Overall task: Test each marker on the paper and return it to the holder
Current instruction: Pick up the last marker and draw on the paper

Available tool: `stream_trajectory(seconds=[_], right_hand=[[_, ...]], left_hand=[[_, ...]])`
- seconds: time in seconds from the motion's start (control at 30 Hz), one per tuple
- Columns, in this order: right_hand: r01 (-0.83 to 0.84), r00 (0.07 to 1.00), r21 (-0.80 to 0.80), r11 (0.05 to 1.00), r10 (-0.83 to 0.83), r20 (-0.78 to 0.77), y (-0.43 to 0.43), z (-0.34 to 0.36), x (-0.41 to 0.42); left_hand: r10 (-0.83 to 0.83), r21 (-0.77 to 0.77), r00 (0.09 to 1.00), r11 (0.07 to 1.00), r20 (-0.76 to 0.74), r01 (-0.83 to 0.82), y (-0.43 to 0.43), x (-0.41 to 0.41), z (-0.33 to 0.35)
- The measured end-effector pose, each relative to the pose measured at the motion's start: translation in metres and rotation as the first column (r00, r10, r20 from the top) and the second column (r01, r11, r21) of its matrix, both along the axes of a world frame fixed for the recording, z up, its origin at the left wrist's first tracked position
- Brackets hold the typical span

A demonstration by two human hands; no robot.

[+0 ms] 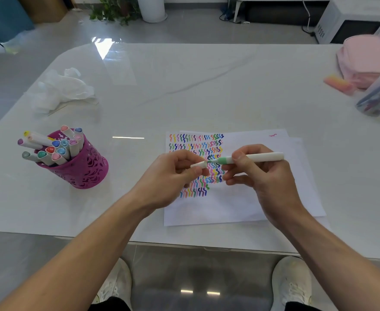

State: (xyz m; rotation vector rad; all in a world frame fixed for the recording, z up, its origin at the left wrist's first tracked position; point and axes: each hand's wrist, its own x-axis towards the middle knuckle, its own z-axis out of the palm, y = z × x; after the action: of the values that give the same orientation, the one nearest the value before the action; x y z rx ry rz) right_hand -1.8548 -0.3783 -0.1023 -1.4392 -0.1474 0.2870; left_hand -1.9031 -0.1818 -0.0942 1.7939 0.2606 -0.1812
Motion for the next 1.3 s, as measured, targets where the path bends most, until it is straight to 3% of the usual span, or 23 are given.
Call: stream_trajectory(seconds=[0.4,0.77,0.9,1.07,1.13,1.3], right_hand=[[-0.018,0.999,-0.043,0.999,0.02,0.035,0.001,-0.001,-0.003],[-0.028,0.998,0.071,0.997,0.032,-0.054,0.003,0.0,-0.005],[-0.012,0.995,0.108,0.994,0.022,-0.099,0.002,-0.005,-0.01],[-0.056,0.987,0.117,0.991,0.073,-0.14,0.004,-0.005,-0.009],[-0.07,0.986,0.096,0.993,0.083,-0.146,0.006,-0.003,-0.01],[0.008,0.992,-0.098,0.995,-0.02,-0.125,0.004,-0.006,-0.01]], left_hand=[[-0.097,0.111,0.993,0.99,0.071,0.089,-0.004,-0.003,-0.001],[0.028,0.1,0.988,0.994,0.155,-0.044,-0.015,-0.008,-0.002],[-0.002,0.187,0.987,0.982,0.161,-0.029,-0.02,-0.01,-0.001],[-0.006,0.155,0.984,0.988,0.176,-0.022,-0.012,-0.01,0.006],[0.044,0.128,0.974,0.989,0.22,-0.074,-0.008,-0.01,0.012],[0.346,-0.054,0.878,0.936,0.332,-0.349,0.014,-0.012,0.025]])
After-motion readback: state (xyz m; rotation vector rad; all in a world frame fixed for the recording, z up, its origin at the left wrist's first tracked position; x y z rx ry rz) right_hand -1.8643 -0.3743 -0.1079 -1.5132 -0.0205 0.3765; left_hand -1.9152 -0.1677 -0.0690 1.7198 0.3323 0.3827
